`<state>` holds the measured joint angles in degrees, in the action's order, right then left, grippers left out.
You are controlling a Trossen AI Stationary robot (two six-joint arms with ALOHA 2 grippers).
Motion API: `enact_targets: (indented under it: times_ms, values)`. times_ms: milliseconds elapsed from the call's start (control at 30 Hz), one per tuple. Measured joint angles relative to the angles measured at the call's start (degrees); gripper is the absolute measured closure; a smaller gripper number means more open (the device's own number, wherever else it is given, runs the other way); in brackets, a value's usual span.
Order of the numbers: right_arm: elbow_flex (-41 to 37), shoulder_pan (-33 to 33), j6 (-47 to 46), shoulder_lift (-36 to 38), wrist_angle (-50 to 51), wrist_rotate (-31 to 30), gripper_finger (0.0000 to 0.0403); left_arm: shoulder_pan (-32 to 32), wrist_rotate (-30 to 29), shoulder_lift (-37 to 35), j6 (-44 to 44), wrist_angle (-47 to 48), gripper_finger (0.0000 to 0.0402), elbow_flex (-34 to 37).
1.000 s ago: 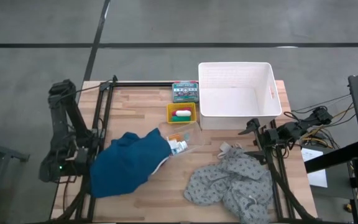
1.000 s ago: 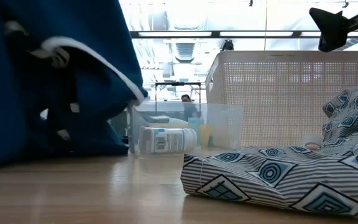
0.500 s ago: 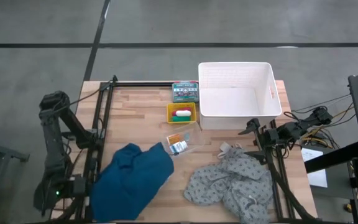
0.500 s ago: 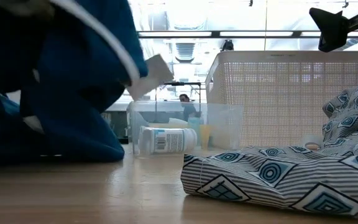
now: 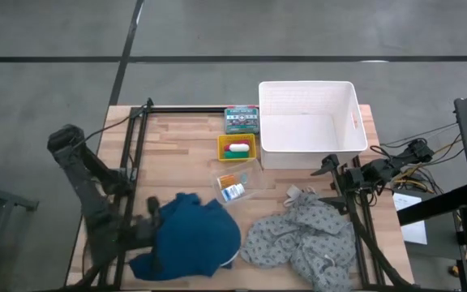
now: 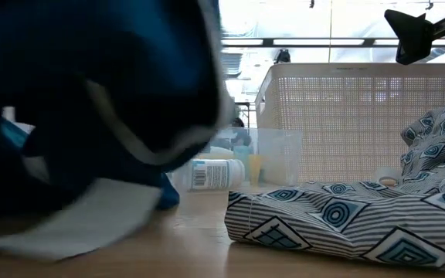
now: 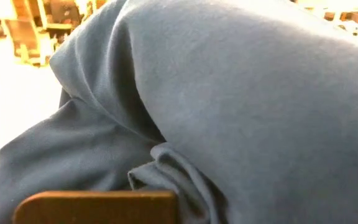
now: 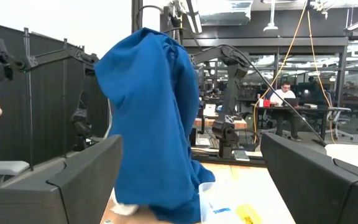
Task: Pick & Place Medicine items
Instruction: Put the blue patient gown into the white bin
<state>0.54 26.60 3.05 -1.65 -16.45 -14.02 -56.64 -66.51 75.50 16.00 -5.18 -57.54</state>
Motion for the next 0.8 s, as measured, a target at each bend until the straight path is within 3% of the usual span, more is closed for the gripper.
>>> enact_targets:
  times_ms: [267, 400, 567, 800]
  values:
    - [0.0, 0.0, 0.0, 0.0, 0.0, 0.0, 0.0023, 16.9, 24.4, 0.5, 0.9, -3.1, 0.0358, 0.0]
    - [0.0, 0.0, 0.0, 0.0, 0.0, 0.0, 0.0023, 22.3, 33.9, 1.3, -1.3, -7.9, 0.0358, 0.0]
    - [0.0, 0.0, 0.0, 0.0, 0.0, 0.0, 0.0023, 26.2, 42.1, 3.2, -2.6, -12.8, 0.0358, 0.0]
    - [0.0, 0.0, 0.0, 0.0, 0.0, 0.0, 0.0023, 27.5, 48.8, 6.5, -8.0, -16.7, 0.0358, 0.0]
